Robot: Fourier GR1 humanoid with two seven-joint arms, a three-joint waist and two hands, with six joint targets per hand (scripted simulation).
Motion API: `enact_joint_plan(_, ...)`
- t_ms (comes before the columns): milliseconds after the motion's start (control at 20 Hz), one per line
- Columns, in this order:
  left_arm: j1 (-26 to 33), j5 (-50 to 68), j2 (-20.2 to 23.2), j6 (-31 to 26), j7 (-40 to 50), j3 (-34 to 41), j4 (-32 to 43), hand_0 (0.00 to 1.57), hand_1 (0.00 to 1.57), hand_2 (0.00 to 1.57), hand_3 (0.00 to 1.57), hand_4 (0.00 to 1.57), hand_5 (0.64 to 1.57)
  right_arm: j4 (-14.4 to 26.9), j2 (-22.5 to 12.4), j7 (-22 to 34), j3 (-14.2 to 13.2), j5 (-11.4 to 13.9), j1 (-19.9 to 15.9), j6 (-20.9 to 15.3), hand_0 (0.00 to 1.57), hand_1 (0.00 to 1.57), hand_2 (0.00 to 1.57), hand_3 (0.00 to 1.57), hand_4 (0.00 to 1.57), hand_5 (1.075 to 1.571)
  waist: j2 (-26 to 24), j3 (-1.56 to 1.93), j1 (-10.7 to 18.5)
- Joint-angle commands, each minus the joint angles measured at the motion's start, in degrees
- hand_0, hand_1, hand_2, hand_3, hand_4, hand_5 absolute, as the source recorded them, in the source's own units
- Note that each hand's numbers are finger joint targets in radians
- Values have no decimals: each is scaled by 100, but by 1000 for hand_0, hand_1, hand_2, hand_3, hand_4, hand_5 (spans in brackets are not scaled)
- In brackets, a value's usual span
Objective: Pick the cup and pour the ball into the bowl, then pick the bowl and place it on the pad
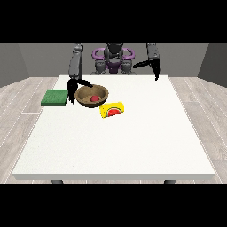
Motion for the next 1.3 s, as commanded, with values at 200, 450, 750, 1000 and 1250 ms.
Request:
enact_joint_plan(200,290,-108,41,-97,134,21,-513,0,0,0,0,0,1566,1091,-114,-579,-61,-45,-445,-13,0,0,0,0,142,1564,142,2,45)
enact_joint_plan(450,225,-14,145,-190,10,124,-737,0,0,0,0,0,1566,1462,-16,-104,-445,-455,-288,-144,0,0,0,0,464,1547,351,4,101)
enact_joint_plan(750,-92,97,52,-400,218,-25,-855,0,0,0,0,568,1549,1602,-599,-44,361,1051,21,-1987,1571,1571,1571,1570,920,1536,630,-20,617)
enact_joint_plan(1000,202,126,-12,-457,215,-34,-475,0,0,0,0,824,1497,1467,-562,959,761,1517,-66,-2752,1571,1571,1571,1383,910,1563,-197,-28,613)
enact_joint_plan(1250,578,459,490,-733,-329,710,465,0,0,0,0,973,1423,1103,-546,2513,1216,1794,-643,-2737,1571,1571,1571,945,844,1563,-937,-22,-79)
